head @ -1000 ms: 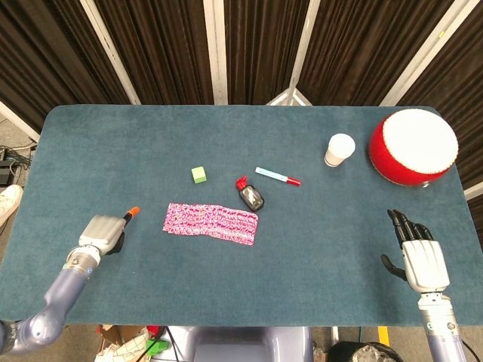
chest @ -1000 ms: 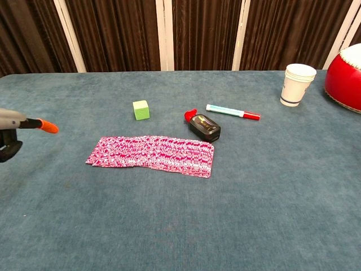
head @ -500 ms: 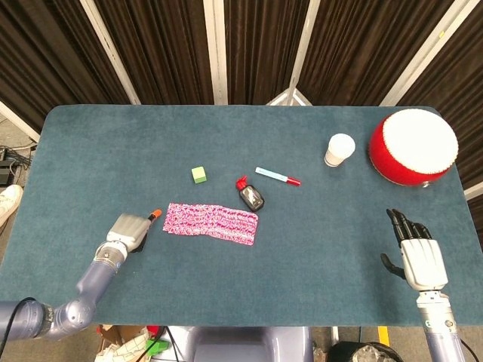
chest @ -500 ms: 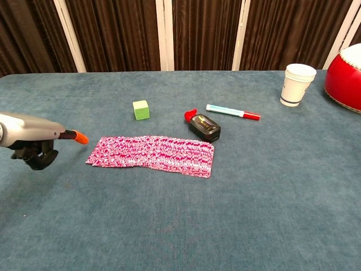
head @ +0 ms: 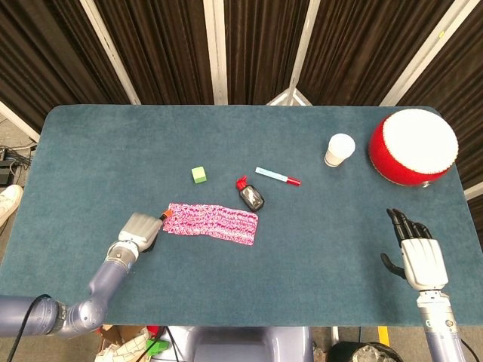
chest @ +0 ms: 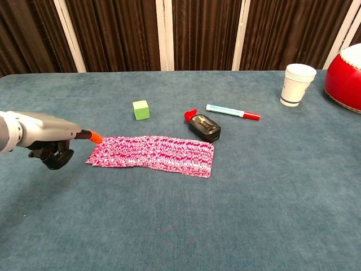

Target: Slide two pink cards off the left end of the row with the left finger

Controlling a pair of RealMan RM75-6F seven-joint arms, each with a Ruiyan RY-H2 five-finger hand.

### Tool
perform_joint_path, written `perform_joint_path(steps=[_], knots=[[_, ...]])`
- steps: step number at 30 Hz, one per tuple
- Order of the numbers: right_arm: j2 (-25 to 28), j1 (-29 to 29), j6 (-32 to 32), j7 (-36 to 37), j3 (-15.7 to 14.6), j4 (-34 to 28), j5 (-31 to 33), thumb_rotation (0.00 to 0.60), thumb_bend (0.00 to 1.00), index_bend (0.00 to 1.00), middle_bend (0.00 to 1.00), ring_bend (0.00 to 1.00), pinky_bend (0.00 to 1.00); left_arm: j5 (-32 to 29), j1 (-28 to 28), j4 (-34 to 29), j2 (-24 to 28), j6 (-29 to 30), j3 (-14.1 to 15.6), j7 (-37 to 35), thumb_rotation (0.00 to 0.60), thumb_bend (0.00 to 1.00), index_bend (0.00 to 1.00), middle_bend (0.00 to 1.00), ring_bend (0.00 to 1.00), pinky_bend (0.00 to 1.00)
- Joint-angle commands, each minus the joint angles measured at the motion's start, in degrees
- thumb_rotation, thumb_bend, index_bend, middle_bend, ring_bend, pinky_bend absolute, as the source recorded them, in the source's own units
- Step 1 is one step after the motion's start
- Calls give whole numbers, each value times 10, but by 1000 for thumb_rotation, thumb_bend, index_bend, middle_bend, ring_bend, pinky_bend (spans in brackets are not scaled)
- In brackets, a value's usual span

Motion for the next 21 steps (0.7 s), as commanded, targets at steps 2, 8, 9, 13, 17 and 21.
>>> perform_joint_path(steps=[2,8,9,13,17,21], knots=[[0,0,1,0,0,0,0,600,285,14,150,228,238,-10,-12,-2,-7,3,3,8,600,993,63,824,798,696],[1,-1,3,3,0,0,0,600,284,14,150,228,238,-29,-27,-5,-14,13,7,16,600,993,63,824,798,696],[1,-1,3,4,0,0,0,600,284,14,150,228,238,-32,-29,-5,-15,14,8,17,600,993,63,824,798,696],[2,-1,4,5,0,0,0,600,284,14,150,228,238,-42,-36,0,-20,8,12,18,600,993,62,824,798,696],[2,-1,4,7,1,0,0,600,284,14,150,228,238,-49,-40,6,-24,7,15,16,600,993,62,824,798,696],[3,-1,3,8,1,0,1,600,284,14,150,228,238,-57,-45,11,-26,6,22,18,600,994,62,824,798,697]])
